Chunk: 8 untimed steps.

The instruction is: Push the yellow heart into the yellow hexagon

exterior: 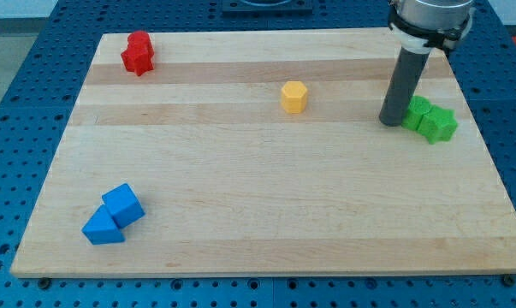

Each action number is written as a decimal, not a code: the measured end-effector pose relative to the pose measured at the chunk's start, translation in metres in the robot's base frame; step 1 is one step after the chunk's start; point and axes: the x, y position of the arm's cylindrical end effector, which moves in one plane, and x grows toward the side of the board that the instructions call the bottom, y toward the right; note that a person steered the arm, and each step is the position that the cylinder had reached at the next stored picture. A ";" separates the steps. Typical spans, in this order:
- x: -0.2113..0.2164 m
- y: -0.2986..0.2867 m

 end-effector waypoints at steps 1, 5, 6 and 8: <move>0.000 -0.003; -0.044 -0.035; -0.044 -0.017; -0.053 0.040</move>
